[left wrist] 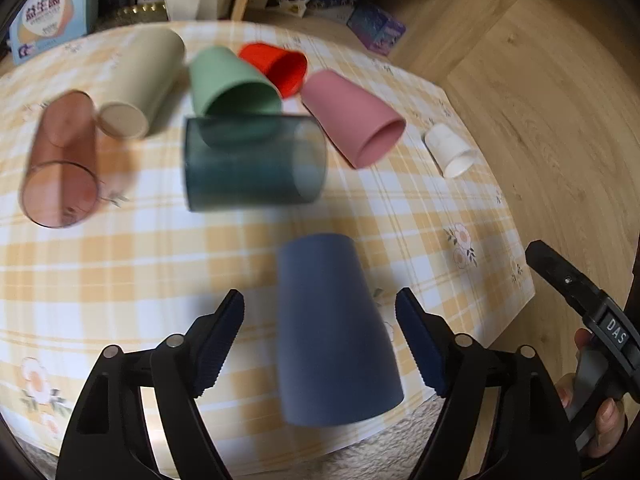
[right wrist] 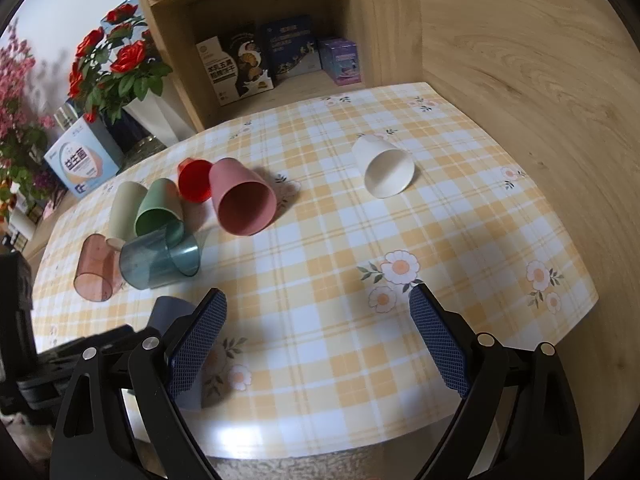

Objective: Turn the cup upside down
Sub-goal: 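Lift the blue cup with the left tool and carry it toward the right tool, then open the left tool while the right tool closes on the blue cup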

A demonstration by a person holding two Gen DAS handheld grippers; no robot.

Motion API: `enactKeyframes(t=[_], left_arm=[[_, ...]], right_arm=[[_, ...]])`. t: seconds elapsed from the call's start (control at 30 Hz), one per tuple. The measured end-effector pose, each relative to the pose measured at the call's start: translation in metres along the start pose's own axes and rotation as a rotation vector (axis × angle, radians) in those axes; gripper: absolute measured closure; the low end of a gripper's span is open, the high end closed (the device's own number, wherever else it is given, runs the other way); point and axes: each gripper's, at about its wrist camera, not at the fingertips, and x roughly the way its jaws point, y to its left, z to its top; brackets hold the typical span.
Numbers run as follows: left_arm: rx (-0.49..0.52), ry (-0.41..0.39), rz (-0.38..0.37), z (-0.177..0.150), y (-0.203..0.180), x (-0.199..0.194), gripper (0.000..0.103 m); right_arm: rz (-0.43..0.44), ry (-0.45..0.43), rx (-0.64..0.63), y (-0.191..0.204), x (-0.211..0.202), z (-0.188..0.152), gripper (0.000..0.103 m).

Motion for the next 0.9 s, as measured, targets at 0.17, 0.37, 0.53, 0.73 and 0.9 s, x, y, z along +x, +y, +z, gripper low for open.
enactKeyframes(t=[0.17, 0.37, 0.53, 0.73, 0.9], left_arm=[[0.039, -0.051, 0.065, -0.003, 0.014, -0.025, 0.017], [0.055, -0.165, 0.189, -0.009, 0.044, -0.067, 0.008], [0.037, -0.291, 0.266, -0.018, 0.068, -0.108, 0.006], [0.017, -0.419, 0.333, -0.034, 0.091, -0.153, 0.006], [-0.041, -0.488, 0.387, -0.049, 0.112, -0.181, 0.006]], right_arm=[[0.014, 0.013, -0.011, 0.013, -0.003, 0.000, 0.013], [0.052, 0.024, -0.042, 0.039, -0.006, -0.003, 0.013], [0.095, 0.031, -0.080, 0.065, -0.011, -0.008, 0.013], [0.126, 0.030, -0.157, 0.099, -0.019, -0.018, 0.013], [0.159, 0.041, -0.202, 0.117, -0.022, -0.024, 0.013]])
